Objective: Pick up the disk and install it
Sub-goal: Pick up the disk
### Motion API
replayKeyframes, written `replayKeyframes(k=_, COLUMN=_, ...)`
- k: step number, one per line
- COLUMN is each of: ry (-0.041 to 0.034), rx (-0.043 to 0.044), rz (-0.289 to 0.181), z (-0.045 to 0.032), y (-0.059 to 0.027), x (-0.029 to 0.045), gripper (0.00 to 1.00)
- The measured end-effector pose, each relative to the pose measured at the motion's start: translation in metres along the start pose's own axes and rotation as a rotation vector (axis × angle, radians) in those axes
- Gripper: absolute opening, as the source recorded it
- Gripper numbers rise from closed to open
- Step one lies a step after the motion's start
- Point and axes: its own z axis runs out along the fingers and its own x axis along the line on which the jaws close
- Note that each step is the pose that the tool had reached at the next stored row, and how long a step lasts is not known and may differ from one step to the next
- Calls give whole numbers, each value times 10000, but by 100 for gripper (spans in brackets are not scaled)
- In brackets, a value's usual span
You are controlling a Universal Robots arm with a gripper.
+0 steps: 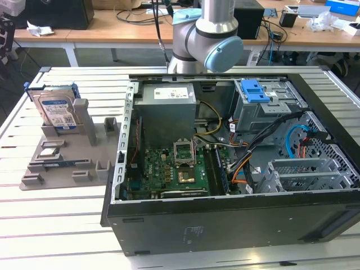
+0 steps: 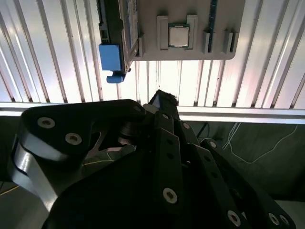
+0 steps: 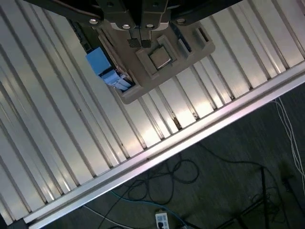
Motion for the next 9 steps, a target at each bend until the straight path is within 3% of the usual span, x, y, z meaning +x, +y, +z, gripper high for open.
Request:
replayKeyframes(k=4, ry=30, rx=-17, rz=-718, z=0, y=0, x=0, gripper=11)
replayKeyframes(k=9, ry=51, rx=-29, rz=-1212, z=0, y=0, x=0, gripper=11)
